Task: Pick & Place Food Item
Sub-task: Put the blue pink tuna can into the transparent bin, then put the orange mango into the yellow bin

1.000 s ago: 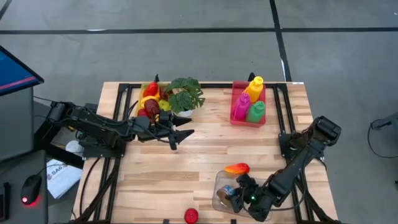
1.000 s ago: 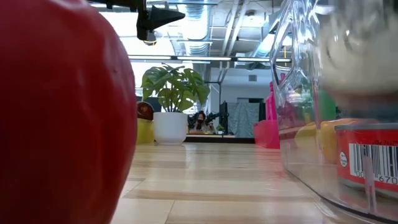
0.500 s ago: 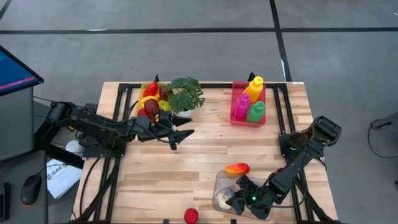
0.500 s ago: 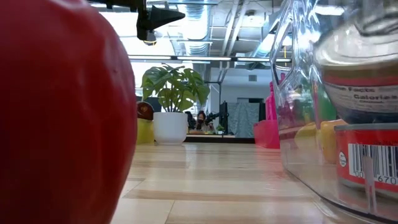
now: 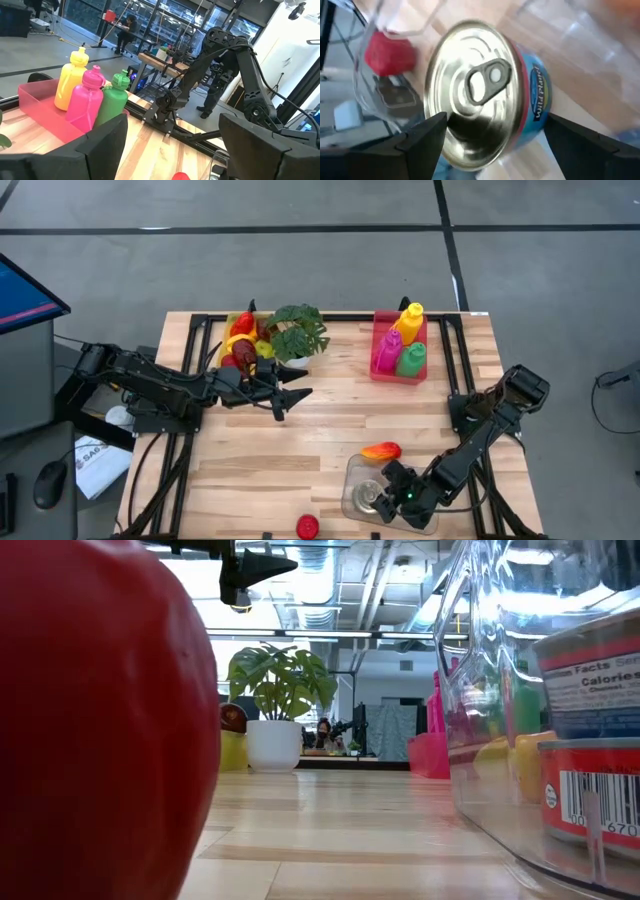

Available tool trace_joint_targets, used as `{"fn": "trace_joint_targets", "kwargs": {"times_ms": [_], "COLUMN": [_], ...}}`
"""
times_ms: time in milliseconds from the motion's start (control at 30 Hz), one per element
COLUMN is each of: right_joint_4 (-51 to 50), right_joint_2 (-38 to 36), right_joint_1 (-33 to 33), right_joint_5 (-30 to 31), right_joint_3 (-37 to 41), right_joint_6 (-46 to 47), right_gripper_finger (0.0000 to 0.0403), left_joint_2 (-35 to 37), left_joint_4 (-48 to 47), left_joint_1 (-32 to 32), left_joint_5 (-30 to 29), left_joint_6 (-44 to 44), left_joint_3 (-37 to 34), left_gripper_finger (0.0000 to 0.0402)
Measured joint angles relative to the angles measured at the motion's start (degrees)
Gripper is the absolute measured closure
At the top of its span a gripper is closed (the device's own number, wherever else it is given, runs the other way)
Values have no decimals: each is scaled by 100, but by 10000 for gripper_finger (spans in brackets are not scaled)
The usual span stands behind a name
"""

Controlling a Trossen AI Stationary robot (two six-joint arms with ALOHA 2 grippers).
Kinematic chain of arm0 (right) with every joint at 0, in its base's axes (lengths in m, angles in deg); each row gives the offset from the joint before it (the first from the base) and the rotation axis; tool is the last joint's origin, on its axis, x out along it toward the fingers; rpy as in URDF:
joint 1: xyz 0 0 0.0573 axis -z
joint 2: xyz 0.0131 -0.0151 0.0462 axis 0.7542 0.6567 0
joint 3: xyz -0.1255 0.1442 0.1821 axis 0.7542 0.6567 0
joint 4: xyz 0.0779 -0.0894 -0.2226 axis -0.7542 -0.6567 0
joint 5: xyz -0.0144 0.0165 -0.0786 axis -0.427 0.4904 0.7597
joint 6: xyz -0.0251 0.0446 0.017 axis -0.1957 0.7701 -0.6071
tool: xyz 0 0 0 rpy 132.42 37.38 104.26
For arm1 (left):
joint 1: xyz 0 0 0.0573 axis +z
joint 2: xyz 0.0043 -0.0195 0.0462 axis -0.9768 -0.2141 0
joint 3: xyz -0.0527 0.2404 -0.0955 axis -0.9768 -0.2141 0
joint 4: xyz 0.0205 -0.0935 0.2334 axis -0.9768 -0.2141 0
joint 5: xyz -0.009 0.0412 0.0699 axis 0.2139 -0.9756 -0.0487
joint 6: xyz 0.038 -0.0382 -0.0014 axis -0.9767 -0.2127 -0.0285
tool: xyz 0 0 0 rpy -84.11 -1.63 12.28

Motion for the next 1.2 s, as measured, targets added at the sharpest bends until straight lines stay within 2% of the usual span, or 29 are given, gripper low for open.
{"fn": "trace_joint_targets", "kwargs": {"times_ms": [333, 500, 633, 867, 1067, 1200], "right_joint_4": [-1653, -3088, -3872, -4248, -4312, -4346], "right_joint_2": [-10, -10, -12, -5, -126, -193], "right_joint_1": [154, 105, 99, 105, 149, 195], "right_joint_5": [-583, -609, -562, -412, -203, 158], "right_joint_3": [-927, -1610, -1833, -1836, -1836, -1836], "right_joint_6": [-293, -228, 47, -64, -833, -1447], "right_gripper_finger": [83, 83, 91, 121, 143, 156], "left_joint_2": [0, 0, -2, 0, 0, 0], "left_joint_4": [0, 0, 0, 0, 0, 0], "left_joint_1": [0, 0, 0, 0, 0, 0], "left_joint_5": [1, 1, 1, 1, 1, 4], "left_joint_6": [0, 2, 0, 0, 0, 0], "left_joint_3": [0, 0, 0, 0, 0, 0], "left_gripper_finger": [97, 97, 97, 97, 97, 97]}}
